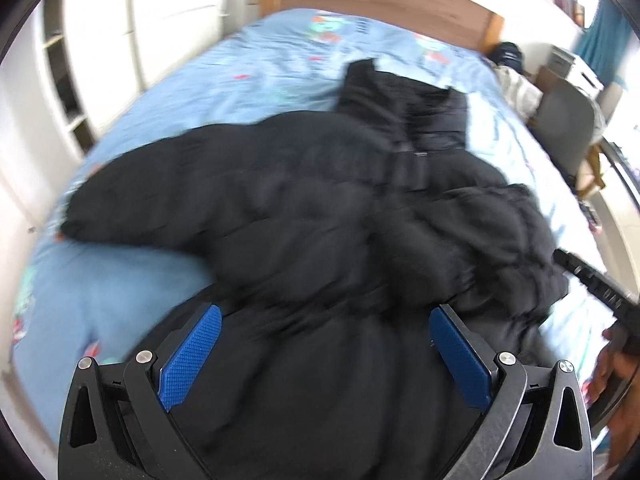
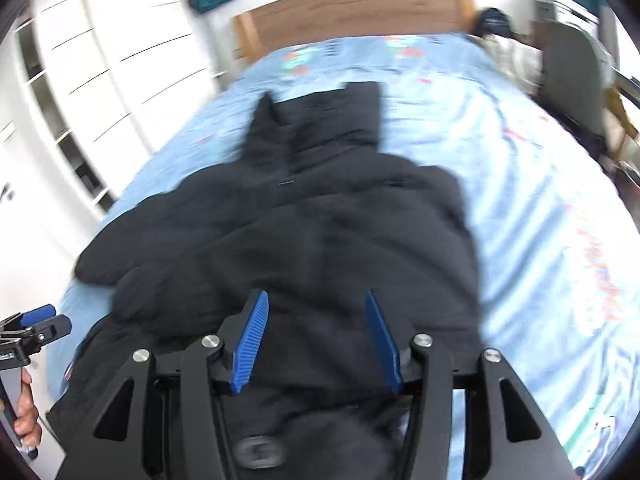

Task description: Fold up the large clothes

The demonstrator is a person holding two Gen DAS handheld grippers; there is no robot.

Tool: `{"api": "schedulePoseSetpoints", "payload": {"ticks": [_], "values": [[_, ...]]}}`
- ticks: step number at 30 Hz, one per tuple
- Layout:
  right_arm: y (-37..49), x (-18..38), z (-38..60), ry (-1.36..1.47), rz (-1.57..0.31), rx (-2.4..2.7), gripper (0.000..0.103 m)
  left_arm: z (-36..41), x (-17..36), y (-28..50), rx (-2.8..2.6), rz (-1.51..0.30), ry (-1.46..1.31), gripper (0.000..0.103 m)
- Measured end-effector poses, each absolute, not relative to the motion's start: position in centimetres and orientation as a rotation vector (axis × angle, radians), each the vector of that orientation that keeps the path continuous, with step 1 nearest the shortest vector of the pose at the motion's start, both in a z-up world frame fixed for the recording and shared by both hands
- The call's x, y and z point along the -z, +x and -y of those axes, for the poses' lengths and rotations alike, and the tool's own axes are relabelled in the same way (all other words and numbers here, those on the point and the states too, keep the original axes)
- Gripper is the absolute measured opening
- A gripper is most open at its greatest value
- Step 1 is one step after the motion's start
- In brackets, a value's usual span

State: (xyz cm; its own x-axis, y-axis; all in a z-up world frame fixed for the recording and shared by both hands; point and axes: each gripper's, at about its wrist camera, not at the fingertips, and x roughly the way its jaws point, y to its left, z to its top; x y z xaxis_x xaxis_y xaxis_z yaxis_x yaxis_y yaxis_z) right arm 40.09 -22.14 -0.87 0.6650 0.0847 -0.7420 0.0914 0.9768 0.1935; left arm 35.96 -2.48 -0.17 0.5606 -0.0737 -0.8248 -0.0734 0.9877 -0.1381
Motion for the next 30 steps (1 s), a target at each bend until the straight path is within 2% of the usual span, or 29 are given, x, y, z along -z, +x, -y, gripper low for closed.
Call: {"api": "schedulePoseSetpoints", "payload": {"ticks": [6,13,19,27,30], "values": [[41.1,3.2,27.5,0.312,-0.840,0.096,0.049,9.8,3.4,44.0,0.106,-1.015,-0.214,0.102],[42.0,6.8,28.3,0.354,-0.856,0.082,0.049,12.0,10.4,47.6,0.058,-1.082,-0.188,0.102],[42.0,8.2,28.3,0.298,-0.893,0.107,0.049,11.9,10.9,46.2,0.134,-1.071,-0.076,0.102],[39.6,4.6,26.8,0.308,-0.851,0.099,0.049,9.7,10.9,45.4,0.142,-1.128,-0.126,0.102],[40.1,5.8,25.0,0.269,-0.922,0.066,0.049,9.0,9.6,44.0,0.127,-1.109,-0.105,0.102]]}}
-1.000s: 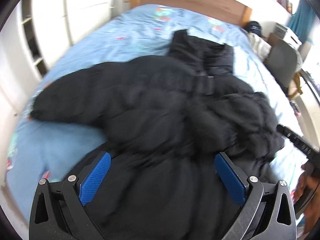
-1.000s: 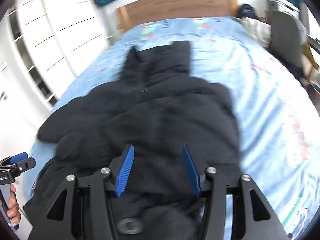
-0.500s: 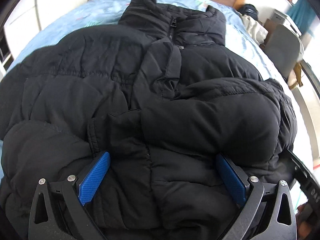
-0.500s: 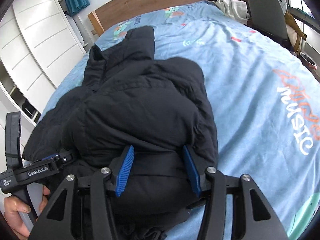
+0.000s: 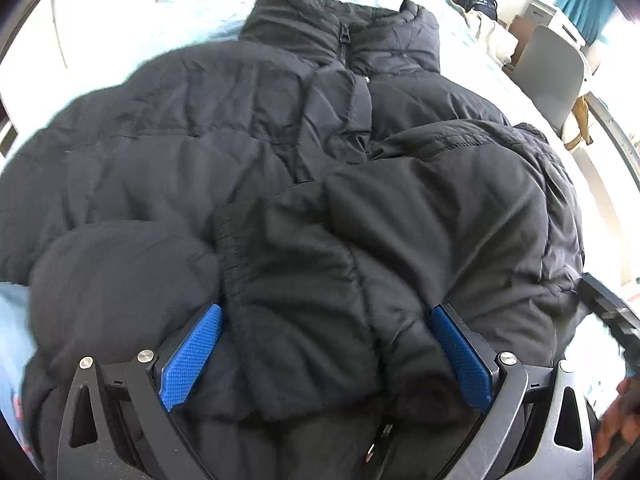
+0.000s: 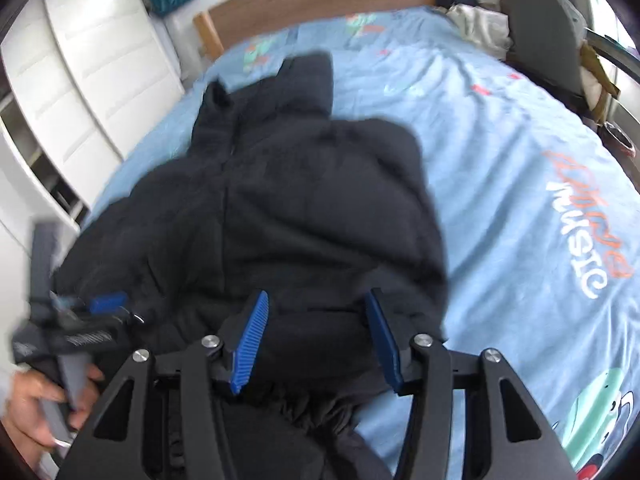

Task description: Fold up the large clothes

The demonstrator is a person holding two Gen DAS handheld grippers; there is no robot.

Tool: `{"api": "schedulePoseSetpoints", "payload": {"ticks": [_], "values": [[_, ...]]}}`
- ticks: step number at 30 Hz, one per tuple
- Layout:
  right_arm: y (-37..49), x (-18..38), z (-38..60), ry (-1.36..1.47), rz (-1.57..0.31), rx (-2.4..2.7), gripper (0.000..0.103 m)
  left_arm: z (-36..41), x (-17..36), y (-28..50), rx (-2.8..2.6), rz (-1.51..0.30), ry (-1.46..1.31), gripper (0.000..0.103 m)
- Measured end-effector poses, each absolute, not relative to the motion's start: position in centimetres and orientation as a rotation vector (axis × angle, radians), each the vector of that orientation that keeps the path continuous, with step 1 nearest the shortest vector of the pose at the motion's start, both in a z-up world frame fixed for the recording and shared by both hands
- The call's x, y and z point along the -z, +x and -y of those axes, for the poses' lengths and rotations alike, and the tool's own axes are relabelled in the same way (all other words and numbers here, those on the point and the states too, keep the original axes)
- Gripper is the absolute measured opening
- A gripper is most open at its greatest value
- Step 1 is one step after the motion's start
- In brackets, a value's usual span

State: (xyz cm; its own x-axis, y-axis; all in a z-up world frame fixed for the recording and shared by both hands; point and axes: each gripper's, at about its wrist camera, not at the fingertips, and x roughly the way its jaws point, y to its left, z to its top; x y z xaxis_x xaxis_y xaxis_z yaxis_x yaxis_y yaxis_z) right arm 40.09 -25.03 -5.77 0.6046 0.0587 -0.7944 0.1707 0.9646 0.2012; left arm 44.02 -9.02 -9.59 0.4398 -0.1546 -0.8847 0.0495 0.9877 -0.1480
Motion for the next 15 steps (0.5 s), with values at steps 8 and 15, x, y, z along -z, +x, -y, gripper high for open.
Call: {"api": "schedulePoseSetpoints", "payload": {"ticks": [8,15], "values": [[38.1,3.8,24.1,0.191,-0.968,0.237,0.049,0.4,4.4,39.7,0.003,-0.986,-0.212,0.101],[32.2,-1.9,22.1,0.241,-0.854,0.309,0.049,-10.1,1.4,35.4,-0.089,-0.912,-0.324,0.101]]}}
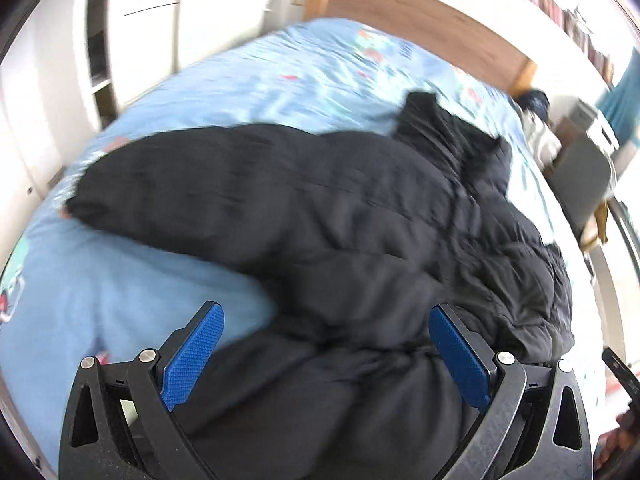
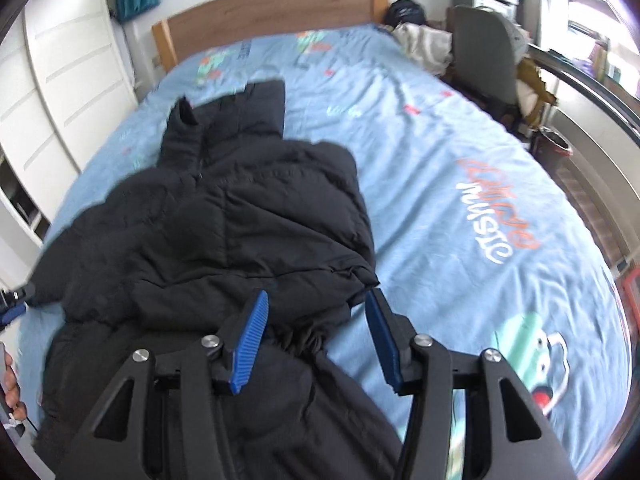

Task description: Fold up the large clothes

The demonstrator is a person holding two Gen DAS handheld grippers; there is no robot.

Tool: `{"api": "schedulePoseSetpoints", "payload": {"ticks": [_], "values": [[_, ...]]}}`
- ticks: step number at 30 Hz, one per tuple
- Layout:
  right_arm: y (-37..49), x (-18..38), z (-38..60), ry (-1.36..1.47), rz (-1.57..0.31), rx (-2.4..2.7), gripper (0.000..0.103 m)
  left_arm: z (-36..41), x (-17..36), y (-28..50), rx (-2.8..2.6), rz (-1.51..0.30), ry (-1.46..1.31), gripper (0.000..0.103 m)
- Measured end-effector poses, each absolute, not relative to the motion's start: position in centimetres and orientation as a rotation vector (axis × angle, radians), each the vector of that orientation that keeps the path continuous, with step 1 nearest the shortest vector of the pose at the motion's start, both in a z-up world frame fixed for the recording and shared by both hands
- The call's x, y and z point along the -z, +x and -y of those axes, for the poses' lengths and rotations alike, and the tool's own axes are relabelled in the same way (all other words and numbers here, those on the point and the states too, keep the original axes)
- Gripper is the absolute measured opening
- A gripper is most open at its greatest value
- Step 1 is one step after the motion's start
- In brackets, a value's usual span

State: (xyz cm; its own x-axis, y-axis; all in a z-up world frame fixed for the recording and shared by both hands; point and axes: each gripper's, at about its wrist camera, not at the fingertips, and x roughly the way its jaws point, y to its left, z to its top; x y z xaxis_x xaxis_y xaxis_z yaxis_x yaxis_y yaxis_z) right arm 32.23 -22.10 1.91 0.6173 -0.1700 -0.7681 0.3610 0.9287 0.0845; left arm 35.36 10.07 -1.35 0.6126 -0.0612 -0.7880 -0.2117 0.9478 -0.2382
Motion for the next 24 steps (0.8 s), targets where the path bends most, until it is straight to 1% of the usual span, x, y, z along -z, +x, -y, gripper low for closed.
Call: {"api": "schedulePoseSetpoints", "payload": {"ticks": [7,14,18,24], "values": [[28.1,-6.8,19.3,0.315,-0.753,0.361,0.049,-21.6,0.6,30.7,-0.204,-0.874,-0.456,0.101],[25.0,-10.1,16.9,0.337,-0.690,0.405,0.049,-33.5,2.1,28.3,-0.272,-0.852,-0.597,0.101],[23.1,-10.1,17.0,0.351,-0.680,0.441,0.050,-38.6,4.0,28.2,-0.295,-0.840,-0.665,0.101],[22.3,-8.1,18.3,0.376,-0.706,0.534,0.050,-42.4,8.0,30.8,-0.221,-0.835,-0.869,0.101]]}}
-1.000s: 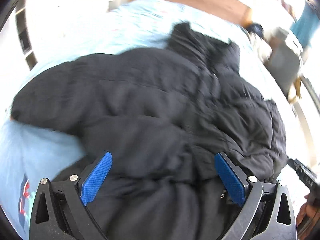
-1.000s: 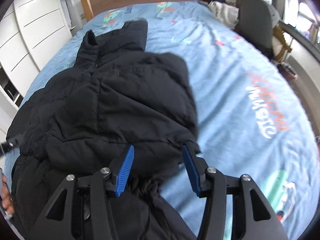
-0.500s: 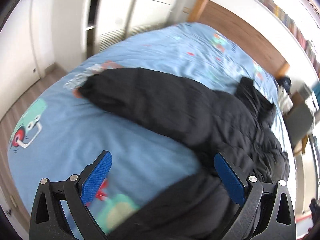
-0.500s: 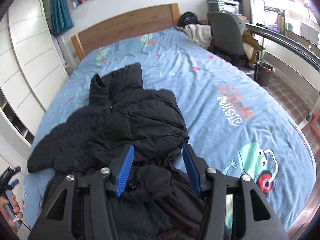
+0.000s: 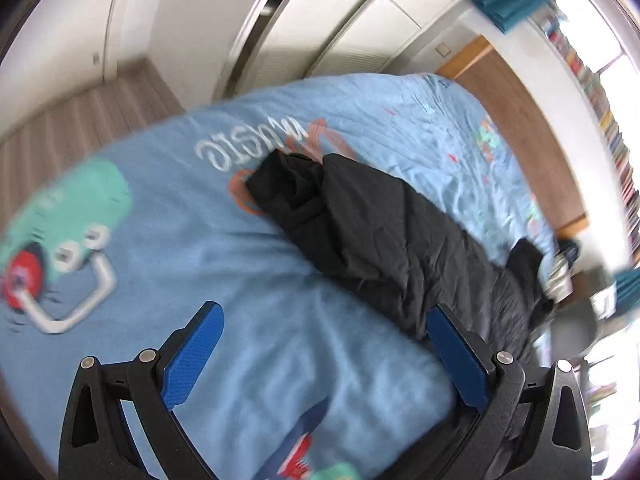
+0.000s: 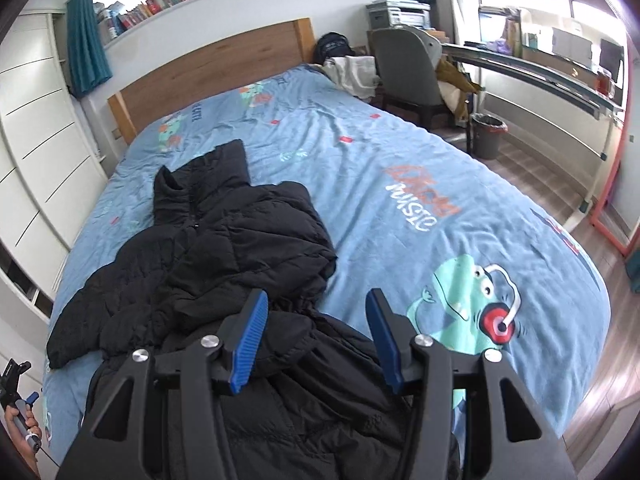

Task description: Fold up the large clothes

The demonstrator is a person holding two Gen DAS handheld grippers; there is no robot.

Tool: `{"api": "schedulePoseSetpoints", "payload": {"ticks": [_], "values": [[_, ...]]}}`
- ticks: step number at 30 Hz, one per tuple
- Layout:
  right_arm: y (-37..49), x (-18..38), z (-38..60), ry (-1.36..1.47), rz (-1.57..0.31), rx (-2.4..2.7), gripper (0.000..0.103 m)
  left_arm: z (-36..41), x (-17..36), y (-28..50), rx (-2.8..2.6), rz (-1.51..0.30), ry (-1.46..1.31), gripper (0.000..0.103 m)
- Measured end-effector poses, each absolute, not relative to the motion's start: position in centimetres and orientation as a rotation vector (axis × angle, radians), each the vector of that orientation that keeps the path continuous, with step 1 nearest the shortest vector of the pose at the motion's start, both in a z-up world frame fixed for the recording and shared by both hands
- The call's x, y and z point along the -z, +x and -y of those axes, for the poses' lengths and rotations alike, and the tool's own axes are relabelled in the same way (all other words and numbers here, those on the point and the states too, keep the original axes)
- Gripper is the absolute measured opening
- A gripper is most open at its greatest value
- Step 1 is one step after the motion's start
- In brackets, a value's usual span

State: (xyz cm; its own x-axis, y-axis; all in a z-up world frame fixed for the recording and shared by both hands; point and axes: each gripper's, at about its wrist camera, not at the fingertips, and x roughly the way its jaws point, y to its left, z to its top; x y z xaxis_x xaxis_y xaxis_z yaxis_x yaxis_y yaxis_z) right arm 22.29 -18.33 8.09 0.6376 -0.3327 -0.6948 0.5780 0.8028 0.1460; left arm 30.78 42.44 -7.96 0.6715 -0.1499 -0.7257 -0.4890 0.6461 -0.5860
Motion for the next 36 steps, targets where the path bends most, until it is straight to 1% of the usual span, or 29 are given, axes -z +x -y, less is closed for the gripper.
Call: {"api": "schedulePoseSetpoints", "payload": {"ticks": [4,7,10,13,15,16,17,18,20,23,26,30,36], "values": [[22.7,-6.4,19.5,0.407,-0.732,0.555,0.050,-43.4,11.1,33.3,-0.182,-0.824,-1.011,0.101],[22.8,-5.7,20.0,0.376,-0.762,0.585,0.050,-43.8,13.4,34.9,-0.165,-0.811,-1.113,0.101],[22.6,-4.9,20.6,0.357,-0.788,0.606,0.050,-43.8,14.9,36.5,-0.168,-0.808,-1.174,0.101],[22.2,-4.3,21.6,0.371,-0.798,0.628,0.050,-43.8,15.9,37.7,-0.145,-0.781,-1.238,0.098],[21.8,-4.1,22.1,0.375,-0.800,0.641,0.050,-43.7,16.3,38.1,-0.137,-0.764,-1.271,0.083],[21.7,-4.0,22.4,0.375,-0.800,0.645,0.050,-43.6,16.5,38.3,-0.120,-0.757,-1.286,0.067],[21.5,-4.0,22.6,0.376,-0.799,0.649,0.050,-43.5,16.6,38.6,-0.103,-0.753,-1.301,0.054],[21.3,-3.9,22.8,0.377,-0.799,0.652,0.050,-43.4,16.6,38.6,-0.098,-0.744,-1.314,0.049],[20.9,-3.8,23.1,0.378,-0.797,0.658,0.050,-43.3,16.3,38.3,-0.095,-0.716,-1.329,0.032],[20.3,-3.8,23.5,0.383,-0.789,0.658,0.050,-43.2,15.1,38.3,-0.096,-0.706,-1.308,0.018],[19.6,-3.8,23.5,0.388,-0.783,0.652,0.050,-42.9,13.3,38.6,-0.097,-0.707,-1.248,0.013],[18.2,-4.4,23.4,0.394,-0.759,0.650,0.050,-42.1,10.1,39.2,-0.098,-0.701,-1.170,0.011],[15.4,-5.3,24.0,0.409,-0.721,0.660,0.050,-39.2,4.1,40.0,-0.048,-0.670,-1.030,0.010]]}}
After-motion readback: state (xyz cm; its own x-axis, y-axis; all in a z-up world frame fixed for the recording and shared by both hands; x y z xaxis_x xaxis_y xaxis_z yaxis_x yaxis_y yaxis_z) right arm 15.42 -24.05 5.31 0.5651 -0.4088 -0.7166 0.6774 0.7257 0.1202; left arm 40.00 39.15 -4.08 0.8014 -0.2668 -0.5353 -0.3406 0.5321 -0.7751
